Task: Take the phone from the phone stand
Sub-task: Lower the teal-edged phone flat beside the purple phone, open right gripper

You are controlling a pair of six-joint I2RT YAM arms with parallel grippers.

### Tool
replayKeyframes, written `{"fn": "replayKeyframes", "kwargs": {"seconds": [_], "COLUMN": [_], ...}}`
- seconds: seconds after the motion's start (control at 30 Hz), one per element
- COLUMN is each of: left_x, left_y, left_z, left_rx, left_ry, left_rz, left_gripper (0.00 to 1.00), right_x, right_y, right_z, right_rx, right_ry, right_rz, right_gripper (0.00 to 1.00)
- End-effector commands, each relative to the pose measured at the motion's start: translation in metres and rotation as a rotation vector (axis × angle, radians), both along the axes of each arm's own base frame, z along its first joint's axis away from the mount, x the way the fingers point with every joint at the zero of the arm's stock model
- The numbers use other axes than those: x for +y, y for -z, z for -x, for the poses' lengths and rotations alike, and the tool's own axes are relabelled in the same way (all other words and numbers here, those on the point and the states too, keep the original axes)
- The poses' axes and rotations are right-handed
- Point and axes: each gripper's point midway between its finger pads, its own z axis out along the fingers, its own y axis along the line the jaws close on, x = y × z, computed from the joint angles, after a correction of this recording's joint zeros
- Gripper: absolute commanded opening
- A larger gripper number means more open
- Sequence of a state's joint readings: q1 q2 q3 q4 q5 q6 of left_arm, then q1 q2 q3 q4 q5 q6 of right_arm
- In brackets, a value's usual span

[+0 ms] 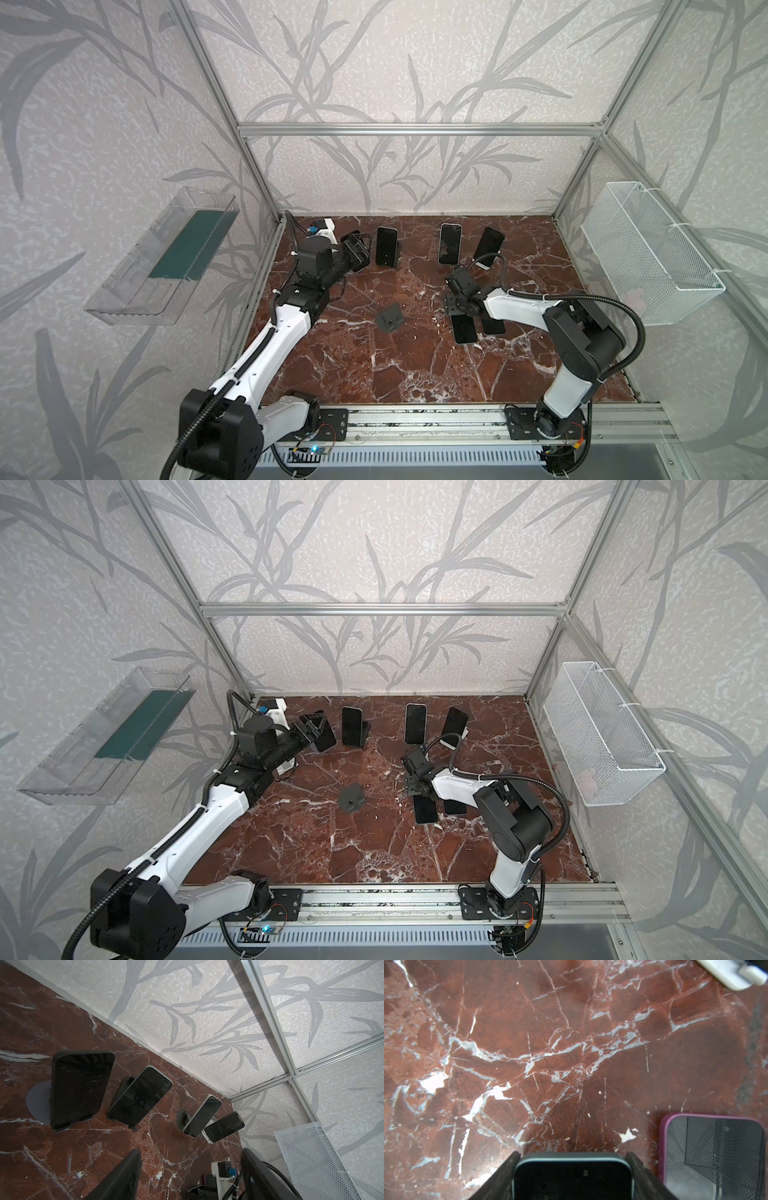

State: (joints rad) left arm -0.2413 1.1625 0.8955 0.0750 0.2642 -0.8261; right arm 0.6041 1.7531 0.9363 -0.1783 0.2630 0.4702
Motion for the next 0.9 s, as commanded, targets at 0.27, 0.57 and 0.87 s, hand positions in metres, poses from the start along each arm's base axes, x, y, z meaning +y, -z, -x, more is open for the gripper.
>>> {"fn": "replayKeyframes", "kwargs": {"seconds": [0.27,0.57,0.87], "left_x": [0.001,0.002,0.001], "left_y": [-0.023,-0.02,-0.018], "left_z": [0.002,0.001,0.0], "left_rx": [-0.053,-0.044,-0.035], "left_ry": [0.0,-0.007,-0.005], "left_rz": [0.011,0.004,0.01], "left_gripper": [0.76,0.76,0.76], "right_x": [-0.016,-0.014,-0.017], "right_y": [0.008,0.011,0.022], "right_z": [-0.006,-0.009,-0.011], "right_rx": [0.0,0.008,0.042], "right_ry": [0.021,0.031,0.07], "right_rz": [-0.002,-0.025,-0.005], "right_gripper": [0.74,0.76,0.76]}}
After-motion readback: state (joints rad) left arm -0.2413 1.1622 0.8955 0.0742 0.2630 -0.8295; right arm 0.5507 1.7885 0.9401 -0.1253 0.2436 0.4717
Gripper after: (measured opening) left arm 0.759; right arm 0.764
